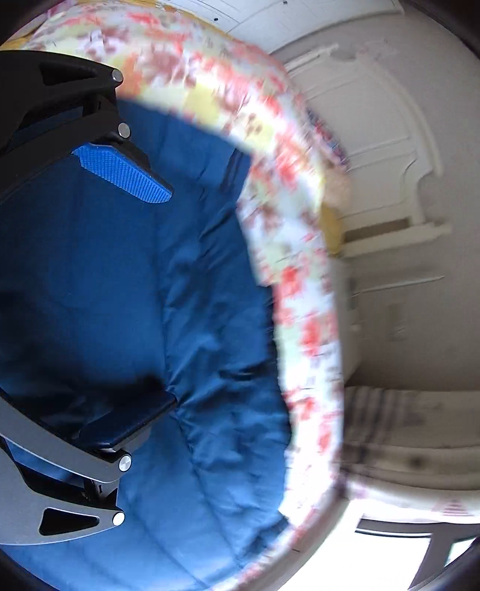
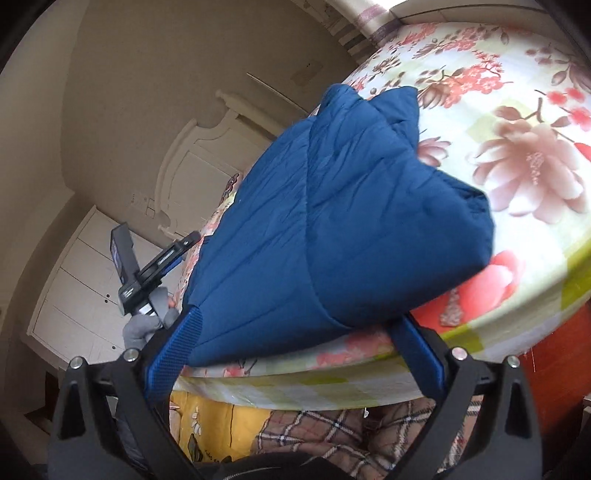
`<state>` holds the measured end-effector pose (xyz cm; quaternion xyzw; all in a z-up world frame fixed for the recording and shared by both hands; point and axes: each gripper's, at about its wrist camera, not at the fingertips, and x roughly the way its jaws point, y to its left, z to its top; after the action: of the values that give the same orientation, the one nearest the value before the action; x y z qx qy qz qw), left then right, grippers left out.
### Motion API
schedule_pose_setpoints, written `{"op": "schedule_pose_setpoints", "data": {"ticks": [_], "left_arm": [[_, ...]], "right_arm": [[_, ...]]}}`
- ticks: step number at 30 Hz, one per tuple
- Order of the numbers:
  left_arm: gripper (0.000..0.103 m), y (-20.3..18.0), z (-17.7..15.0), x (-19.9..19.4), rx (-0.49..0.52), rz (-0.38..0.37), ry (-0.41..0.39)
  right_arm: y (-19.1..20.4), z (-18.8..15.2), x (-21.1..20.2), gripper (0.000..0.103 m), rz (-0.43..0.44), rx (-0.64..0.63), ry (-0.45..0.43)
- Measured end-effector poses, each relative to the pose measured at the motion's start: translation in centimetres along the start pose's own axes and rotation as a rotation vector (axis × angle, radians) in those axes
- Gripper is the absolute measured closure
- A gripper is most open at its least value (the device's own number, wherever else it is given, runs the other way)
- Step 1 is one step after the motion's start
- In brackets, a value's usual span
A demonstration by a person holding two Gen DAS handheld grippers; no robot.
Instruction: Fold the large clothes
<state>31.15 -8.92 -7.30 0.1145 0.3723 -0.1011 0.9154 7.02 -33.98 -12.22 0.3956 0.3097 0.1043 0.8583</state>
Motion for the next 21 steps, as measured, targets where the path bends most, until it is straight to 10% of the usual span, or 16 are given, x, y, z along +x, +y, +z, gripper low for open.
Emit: {"op": "schedule_pose_setpoints", "data": {"ticks": [9,11,12,18,21], "left_arm": [[0.005,0.5,-0.6,0.3,-0.048,0.007,-0.015],[0.005,0.2,-0.2,0.6,-0.040,0.035,0.013],[0.005,-0.1,0.2,0.6,-0.021,0.044,0.025],[0.005,-0.9,4.8,-0.3,-0.012,0.089,0.006],[0.004,-2.9,5.4,4.3,0.111,0.187,0.139]], "right_arm": [[2.2,5.6,5.7,0.004,-0.292,0.118,-0.189],[2.2,6.2,6.3,0.020,-0.205,0.119,-0.216],[2.2,6.4,5.9,0.063,-0.184,0.105,-0.241],[4.4,5.4,3.4,0.074,-0.088,-0.089,-0.332],[5.3,5.1,2.3,0.074,-0.064,-0.107,-0.352]]}}
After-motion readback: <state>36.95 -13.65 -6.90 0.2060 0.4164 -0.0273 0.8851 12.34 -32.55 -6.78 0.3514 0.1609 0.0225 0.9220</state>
